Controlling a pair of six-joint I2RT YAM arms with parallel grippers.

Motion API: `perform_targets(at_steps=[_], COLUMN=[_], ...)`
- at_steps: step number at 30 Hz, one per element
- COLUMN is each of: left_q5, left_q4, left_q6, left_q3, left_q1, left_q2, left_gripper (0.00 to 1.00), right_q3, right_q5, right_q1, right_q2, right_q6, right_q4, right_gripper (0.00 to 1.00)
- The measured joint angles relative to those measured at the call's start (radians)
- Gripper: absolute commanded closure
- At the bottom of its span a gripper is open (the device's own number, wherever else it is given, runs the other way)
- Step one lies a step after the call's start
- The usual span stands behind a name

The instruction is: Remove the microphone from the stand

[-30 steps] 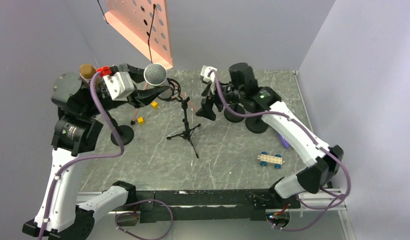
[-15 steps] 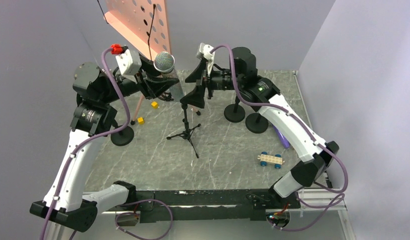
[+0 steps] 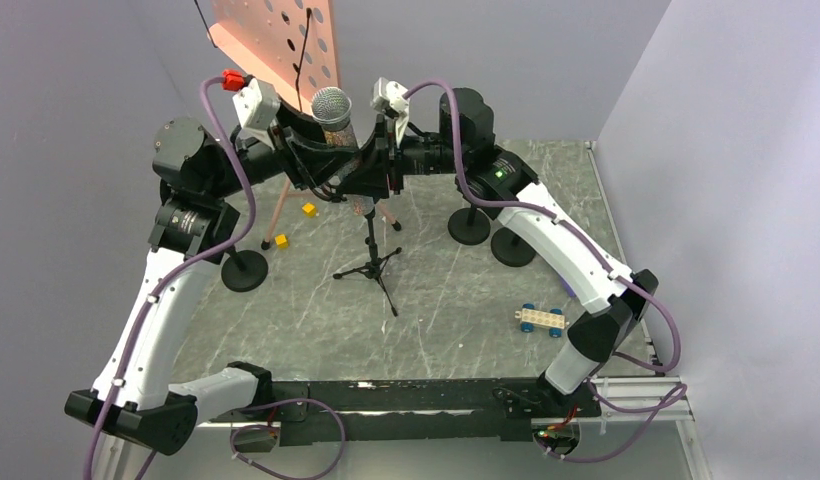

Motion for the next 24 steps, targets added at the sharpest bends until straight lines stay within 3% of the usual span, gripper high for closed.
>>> perform_targets(at_steps=[1,3,11,14,18,24], left_q5=[-0.005,-0.014,-0.021,-0.019,-0.012,-0.003], left_q4=[0.001,0.006,0.002,-0.006,-0.016,-0.047], left_q6=[-0.009,0.013,0.109,0.140,0.161,0.222], left_q3=[0.000,0.000,0.000,0.000,0.000,0.002], left_q1=[0.002,0.002,0.000,0.000,0.002,0.003], left_q2=[-0.002,-0.005,-0.063,-0.087,-0.102,-0.101], left_gripper=[0.25,0.19,0.18,0.18,0.18,0.18], right_q3=[0.000,-0.010,-0.089,-0.105,-0.164,-0.201], right_q5=[-0.002,0.018,0.132,0.202,0.258,0.360], right_q1=[0.001,-0.003,-0.182,-0.296,-0.551,-0.898], right_q2=[-0.002,-0.014,-0.179,-0.271,-0.401,-0.362], right_q6=[-0.006,0.005,-0.060,-0.090,-0.109,-0.264], right_q4=[0.000,-0.009,-0.200,-0.246,-0.286,-0.433], right_gripper=[0.99,1.00,1.00,1.00,1.00,1.00])
